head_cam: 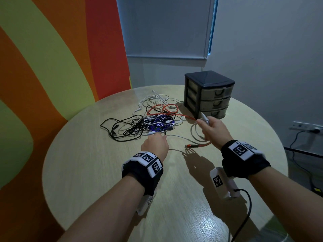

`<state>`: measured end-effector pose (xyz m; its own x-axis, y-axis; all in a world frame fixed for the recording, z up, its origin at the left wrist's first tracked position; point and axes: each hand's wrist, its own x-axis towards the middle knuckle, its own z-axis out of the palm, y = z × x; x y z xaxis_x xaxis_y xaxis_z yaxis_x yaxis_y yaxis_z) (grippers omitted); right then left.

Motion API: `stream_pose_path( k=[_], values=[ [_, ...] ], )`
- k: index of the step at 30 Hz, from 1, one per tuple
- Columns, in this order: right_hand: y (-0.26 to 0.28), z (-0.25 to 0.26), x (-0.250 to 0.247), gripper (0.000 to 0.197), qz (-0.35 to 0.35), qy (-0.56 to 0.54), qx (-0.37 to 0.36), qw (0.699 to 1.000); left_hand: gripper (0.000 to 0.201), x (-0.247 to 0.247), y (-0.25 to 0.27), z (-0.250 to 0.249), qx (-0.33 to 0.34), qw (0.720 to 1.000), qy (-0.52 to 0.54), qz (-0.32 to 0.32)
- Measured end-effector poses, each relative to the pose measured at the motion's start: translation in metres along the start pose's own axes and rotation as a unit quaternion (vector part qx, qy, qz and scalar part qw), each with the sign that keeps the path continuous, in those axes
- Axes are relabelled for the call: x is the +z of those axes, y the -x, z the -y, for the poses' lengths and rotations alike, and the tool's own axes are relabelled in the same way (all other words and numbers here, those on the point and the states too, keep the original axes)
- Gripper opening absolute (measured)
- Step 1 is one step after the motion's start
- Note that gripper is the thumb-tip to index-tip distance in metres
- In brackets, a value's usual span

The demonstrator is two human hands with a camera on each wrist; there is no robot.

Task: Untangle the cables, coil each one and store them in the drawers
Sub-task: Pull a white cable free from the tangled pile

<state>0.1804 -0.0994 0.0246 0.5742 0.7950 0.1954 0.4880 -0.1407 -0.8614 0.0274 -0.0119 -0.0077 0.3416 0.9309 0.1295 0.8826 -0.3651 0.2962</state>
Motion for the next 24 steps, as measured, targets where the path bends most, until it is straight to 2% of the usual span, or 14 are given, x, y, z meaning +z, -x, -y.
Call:
stream_pose_path(
  k=[2, 5, 9, 14, 19, 24],
  values=[
    [0.004, 0.003, 0.007, 0.026, 0.037, -0.014, 0.006, 0.999, 0.038, -0.001, 0.000, -0.001, 0.011, 0.999, 0.041, -0.009],
    [0.009, 0.008, 0.017, 0.018, 0.086, -0.042, 0.032, 0.995, 0.029, -0.002, 0.001, -0.002, 0.062, 0.989, 0.126, -0.035],
    [0.013, 0.013, 0.027, 0.019, 0.111, -0.088, 0.066, 0.988, 0.023, -0.001, 0.002, -0.001, 0.144, 0.957, 0.242, -0.076],
    [0.012, 0.016, 0.032, 0.027, 0.109, -0.195, 0.123, 0.967, 0.020, -0.003, 0.010, -0.003, 0.263, 0.906, 0.318, -0.091],
    [0.011, 0.018, 0.026, 0.034, 0.079, -0.284, 0.160, 0.942, 0.031, -0.005, 0.015, -0.006, 0.327, 0.878, 0.334, -0.102],
    [0.008, 0.012, 0.025, 0.045, 0.096, -0.243, 0.131, 0.956, 0.044, 0.001, 0.014, -0.008, 0.375, 0.889, 0.260, -0.040]
  ],
)
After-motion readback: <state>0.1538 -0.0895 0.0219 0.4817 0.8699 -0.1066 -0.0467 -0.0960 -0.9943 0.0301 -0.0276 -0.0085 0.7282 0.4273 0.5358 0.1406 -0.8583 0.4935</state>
